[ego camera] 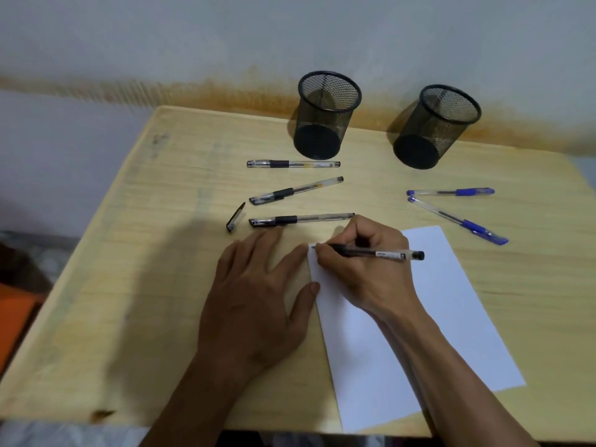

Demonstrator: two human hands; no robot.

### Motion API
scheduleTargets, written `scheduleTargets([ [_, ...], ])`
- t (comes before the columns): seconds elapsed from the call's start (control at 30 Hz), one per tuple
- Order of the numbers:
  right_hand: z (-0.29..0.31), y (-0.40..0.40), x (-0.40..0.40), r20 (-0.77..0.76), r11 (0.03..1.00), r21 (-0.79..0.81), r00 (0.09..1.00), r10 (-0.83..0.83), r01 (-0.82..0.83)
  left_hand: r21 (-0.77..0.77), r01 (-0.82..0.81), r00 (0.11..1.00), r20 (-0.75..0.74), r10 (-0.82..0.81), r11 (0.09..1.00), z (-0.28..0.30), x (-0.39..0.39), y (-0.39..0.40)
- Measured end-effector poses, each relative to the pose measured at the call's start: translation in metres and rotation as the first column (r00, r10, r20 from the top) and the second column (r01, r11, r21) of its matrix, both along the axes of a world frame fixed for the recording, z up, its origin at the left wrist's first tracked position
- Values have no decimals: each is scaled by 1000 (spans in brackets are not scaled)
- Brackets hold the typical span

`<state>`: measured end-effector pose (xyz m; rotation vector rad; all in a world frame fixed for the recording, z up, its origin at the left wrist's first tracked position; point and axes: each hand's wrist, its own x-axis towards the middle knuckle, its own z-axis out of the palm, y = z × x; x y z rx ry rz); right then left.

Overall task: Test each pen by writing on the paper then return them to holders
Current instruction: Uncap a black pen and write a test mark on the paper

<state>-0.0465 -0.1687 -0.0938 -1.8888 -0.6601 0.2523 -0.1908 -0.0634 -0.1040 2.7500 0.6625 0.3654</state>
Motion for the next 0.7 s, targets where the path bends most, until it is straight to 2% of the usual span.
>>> scheduleTargets([
  [0.47, -1, 1, -1, 65, 1000, 21, 998, 6, -7, -43, -4, 1000, 17, 5, 999, -1, -2, -1],
  [0.7, 1, 1, -1, 14, 1000, 29, 1000, 1, -1, -58, -7, 1000, 24, 9, 998, 0, -2, -2],
])
